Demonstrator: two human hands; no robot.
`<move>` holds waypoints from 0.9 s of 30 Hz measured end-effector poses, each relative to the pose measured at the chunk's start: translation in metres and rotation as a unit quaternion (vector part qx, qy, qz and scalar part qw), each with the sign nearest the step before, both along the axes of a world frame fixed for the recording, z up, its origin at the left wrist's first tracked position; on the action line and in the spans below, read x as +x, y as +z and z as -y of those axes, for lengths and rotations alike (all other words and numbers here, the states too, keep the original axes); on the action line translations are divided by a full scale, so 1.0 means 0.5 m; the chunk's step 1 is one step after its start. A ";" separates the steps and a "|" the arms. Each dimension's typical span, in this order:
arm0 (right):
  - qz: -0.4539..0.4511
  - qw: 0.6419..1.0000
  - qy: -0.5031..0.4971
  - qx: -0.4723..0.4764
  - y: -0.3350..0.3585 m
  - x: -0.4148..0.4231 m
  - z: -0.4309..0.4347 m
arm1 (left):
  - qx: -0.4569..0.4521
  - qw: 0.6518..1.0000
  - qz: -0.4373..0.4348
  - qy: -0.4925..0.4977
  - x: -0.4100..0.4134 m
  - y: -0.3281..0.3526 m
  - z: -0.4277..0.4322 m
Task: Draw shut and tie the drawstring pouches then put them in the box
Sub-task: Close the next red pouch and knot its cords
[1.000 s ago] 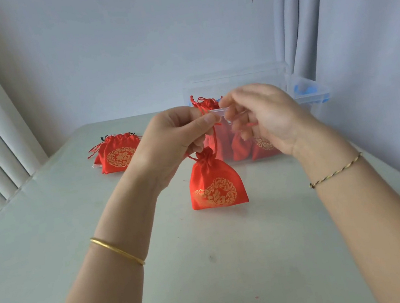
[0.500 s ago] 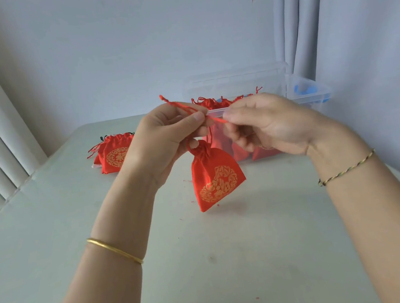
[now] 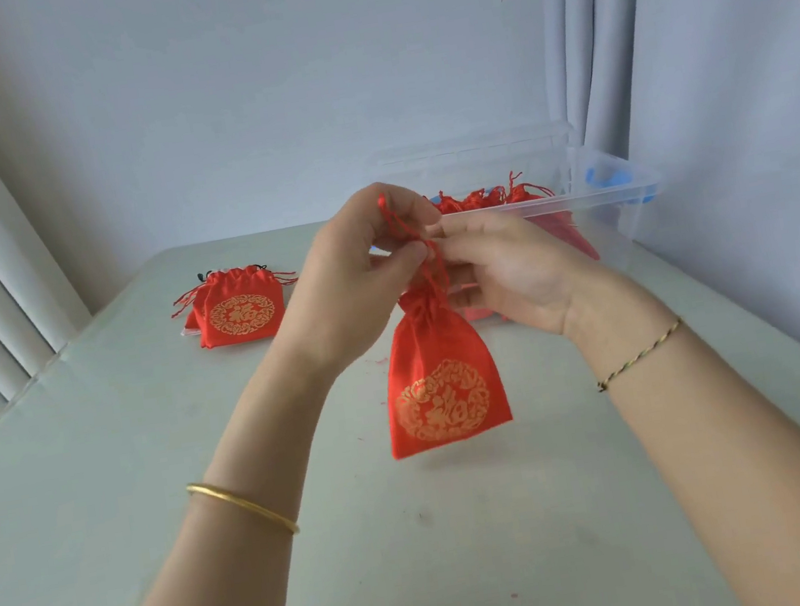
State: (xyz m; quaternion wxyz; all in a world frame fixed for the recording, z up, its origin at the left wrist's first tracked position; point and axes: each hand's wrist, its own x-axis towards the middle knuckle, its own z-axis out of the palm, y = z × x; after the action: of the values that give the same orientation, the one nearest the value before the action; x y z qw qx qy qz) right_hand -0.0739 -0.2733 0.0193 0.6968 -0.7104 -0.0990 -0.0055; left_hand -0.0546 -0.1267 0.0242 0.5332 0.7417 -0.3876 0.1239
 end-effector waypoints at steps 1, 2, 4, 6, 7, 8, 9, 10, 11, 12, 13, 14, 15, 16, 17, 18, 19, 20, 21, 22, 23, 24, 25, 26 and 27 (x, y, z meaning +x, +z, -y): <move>-0.004 1.000 0.008 0.008 -0.002 0.001 0.001 | 0.005 0.999 0.023 0.027 0.001 -0.003 0.002; -0.009 1.000 0.018 0.016 -0.003 0.000 0.002 | 0.006 0.998 0.042 0.048 0.001 -0.006 0.003; -0.021 0.999 0.037 0.021 -0.004 0.001 0.004 | 0.002 0.994 0.074 0.079 0.003 -0.012 0.006; -0.038 0.997 0.060 0.020 -0.006 0.000 0.003 | -0.006 0.990 0.099 0.103 0.004 -0.016 0.007; -0.045 0.996 0.071 0.021 -0.007 -0.001 0.002 | -0.008 0.988 0.108 0.114 0.005 -0.018 0.006; -0.048 0.996 0.077 0.020 -0.008 0.000 0.002 | -0.010 0.986 0.115 0.123 0.005 -0.018 0.005; -0.046 0.996 0.078 0.017 -0.010 0.001 0.002 | -0.013 0.985 0.117 0.128 0.006 -0.018 0.004; -0.044 0.996 0.075 0.018 -0.011 0.002 0.003 | -0.017 0.985 0.113 0.130 0.007 -0.018 0.002; -0.043 0.996 0.069 0.027 -0.011 0.003 0.005 | -0.022 0.986 0.103 0.129 0.007 -0.017 0.000; -0.043 0.996 0.060 0.043 -0.010 0.004 0.007 | -0.028 0.987 0.090 0.128 0.008 -0.016 0.000; -0.043 0.996 0.050 0.061 -0.008 0.005 0.009 | -0.031 0.989 0.079 0.125 0.008 -0.014 0.000; -0.039 0.996 0.042 0.073 -0.005 0.003 0.011 | -0.032 0.989 0.069 0.123 0.007 -0.013 0.001; -0.034 0.996 0.038 0.079 -0.003 0.001 0.011 | -0.032 0.990 0.060 0.122 0.006 -0.013 0.002; -0.026 0.996 0.033 0.080 -0.001 -0.001 0.012 | -0.034 0.991 0.051 0.121 0.006 -0.012 0.003; -0.018 0.997 0.024 0.078 0.000 -0.002 0.012 | -0.037 0.991 0.045 0.119 0.005 -0.014 0.004; -0.008 0.998 0.006 0.069 0.000 -0.001 0.010 | -0.040 0.991 0.040 0.118 0.005 -0.014 0.004; 0.003 0.998 -0.022 0.053 -0.002 0.003 0.009 | -0.042 0.992 0.035 0.115 0.006 -0.015 0.005; 0.019 0.998 -0.054 0.034 -0.005 0.006 0.008 | -0.044 0.992 0.029 0.112 0.007 -0.015 0.005; 0.044 0.995 -0.088 0.006 -0.008 0.010 0.007 | -0.047 0.993 0.020 0.109 0.008 -0.015 0.005; 0.075 0.989 -0.121 -0.034 -0.011 0.014 0.008 | -0.052 0.993 0.011 0.107 0.010 -0.015 0.005; 0.110 0.979 -0.152 -0.083 -0.014 0.018 0.009 | -0.057 0.993 0.002 0.104 0.011 -0.016 0.005; 0.145 0.964 -0.179 -0.136 -0.016 0.020 0.010 | -0.062 0.993 -0.005 0.100 0.011 -0.016 0.004; 0.180 0.943 -0.203 -0.192 -0.017 0.021 0.011 | -0.064 0.993 -0.010 0.096 0.011 -0.016 0.003; 0.213 0.918 -0.224 -0.249 -0.017 0.021 0.013 | -0.066 0.993 -0.013 0.092 0.010 -0.016 0.003; 0.238 0.888 -0.244 -0.309 -0.018 0.021 0.014 | -0.065 0.994 -0.013 0.089 0.008 -0.016 0.003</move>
State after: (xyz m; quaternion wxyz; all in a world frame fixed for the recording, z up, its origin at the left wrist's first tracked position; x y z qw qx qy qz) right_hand -0.0632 -0.2803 0.0102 0.3739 -0.8691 -0.0816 -0.3135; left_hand -0.0504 -0.1281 0.0161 0.5723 0.7384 -0.3040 0.1866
